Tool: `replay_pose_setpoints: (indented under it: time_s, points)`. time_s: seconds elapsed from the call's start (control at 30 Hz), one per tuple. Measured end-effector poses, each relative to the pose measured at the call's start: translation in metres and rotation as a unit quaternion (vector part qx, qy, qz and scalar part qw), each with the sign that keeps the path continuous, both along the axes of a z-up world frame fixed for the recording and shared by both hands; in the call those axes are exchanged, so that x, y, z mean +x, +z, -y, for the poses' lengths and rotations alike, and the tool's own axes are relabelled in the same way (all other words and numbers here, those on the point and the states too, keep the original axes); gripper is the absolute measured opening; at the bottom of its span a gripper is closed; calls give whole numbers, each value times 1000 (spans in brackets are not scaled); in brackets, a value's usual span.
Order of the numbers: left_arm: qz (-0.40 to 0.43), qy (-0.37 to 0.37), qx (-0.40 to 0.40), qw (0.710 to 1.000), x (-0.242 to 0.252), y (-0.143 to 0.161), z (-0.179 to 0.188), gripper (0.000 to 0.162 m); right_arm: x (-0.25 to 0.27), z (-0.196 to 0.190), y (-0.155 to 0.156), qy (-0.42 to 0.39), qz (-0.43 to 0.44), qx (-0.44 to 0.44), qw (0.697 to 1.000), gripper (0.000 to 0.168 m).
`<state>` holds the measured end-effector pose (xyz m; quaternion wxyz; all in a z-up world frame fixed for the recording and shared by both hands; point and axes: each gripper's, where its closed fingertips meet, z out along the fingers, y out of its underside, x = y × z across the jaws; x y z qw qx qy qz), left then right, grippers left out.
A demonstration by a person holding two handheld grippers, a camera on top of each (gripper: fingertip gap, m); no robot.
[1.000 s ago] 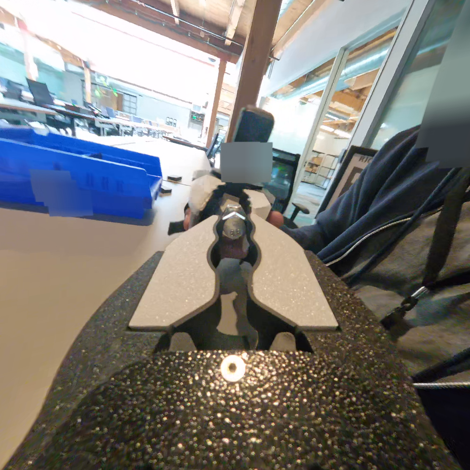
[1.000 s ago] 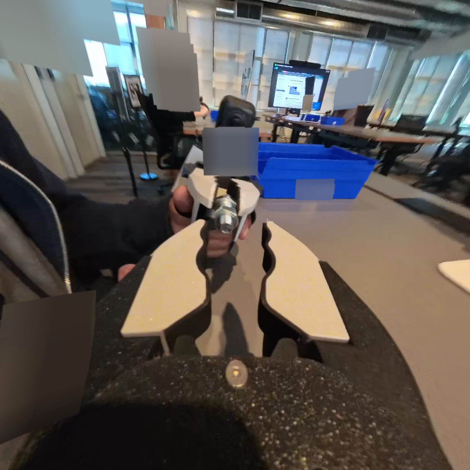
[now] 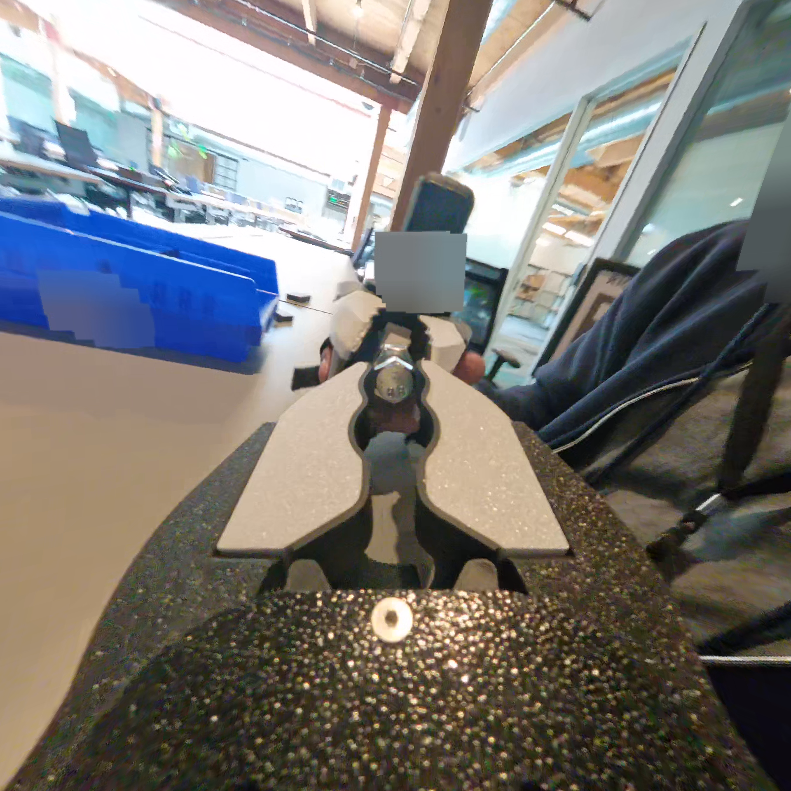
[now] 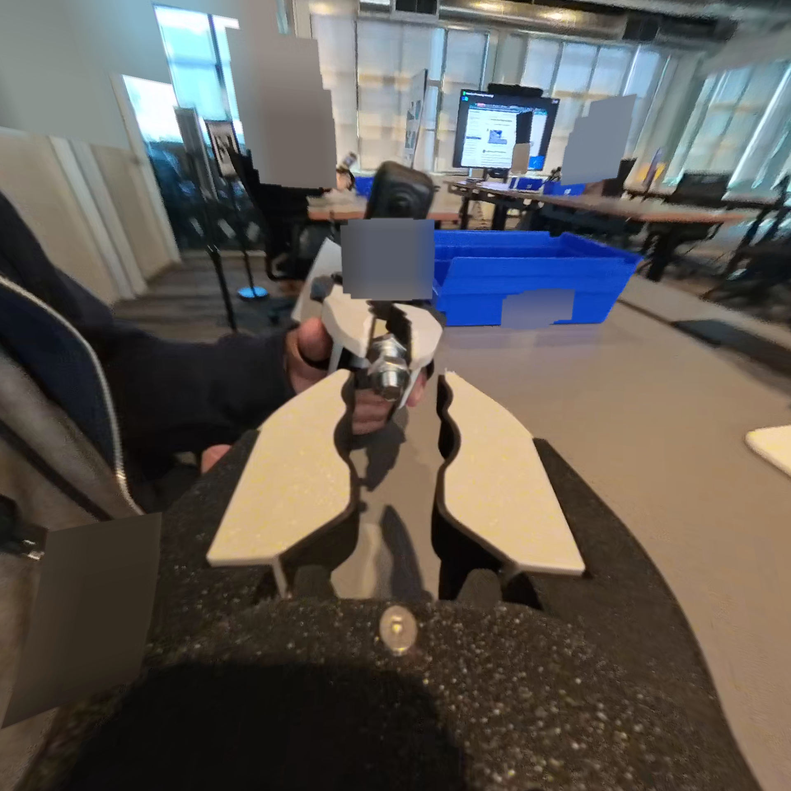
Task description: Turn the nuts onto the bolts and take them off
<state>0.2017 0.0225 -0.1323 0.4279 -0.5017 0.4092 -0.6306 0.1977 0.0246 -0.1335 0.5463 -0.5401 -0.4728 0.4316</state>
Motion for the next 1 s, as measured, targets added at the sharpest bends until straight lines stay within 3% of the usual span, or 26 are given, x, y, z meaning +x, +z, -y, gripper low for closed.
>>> replay_pose_setpoints:
  time_s: [0.17,0.4,0.47,0.57,0.63,0.7,0.87,1.0]
  points:
    - [-19,56,100,993,-2,3,-1,18,3,-1,7,55,-64,-123,989,34]
    - [-37,75,166,983,1,1,3,17,-2,5,2,77,-50,-143,985,17]
    - [-40,63,142,987,2,0,3,17,-2,5,0,67,-36,-112,991,17]
    - [-27,16,42,999,1,-3,2,18,-1,3,-2,21,1,-4,1000,17]
    - [-14,-16,-22,1000,1,-5,2,17,-1,2,-5,-15,30,78,996,17]
    - [-3,-30,-48,998,1,-6,0,17,-2,1,-6,-32,42,105,993,17]
    - [-14,12,32,999,0,-2,0,18,1,-3,0,0,-14,-17,1000,35]
    - [-25,70,120,990,-2,0,-4,17,3,-2,3,41,-47,-104,993,34]
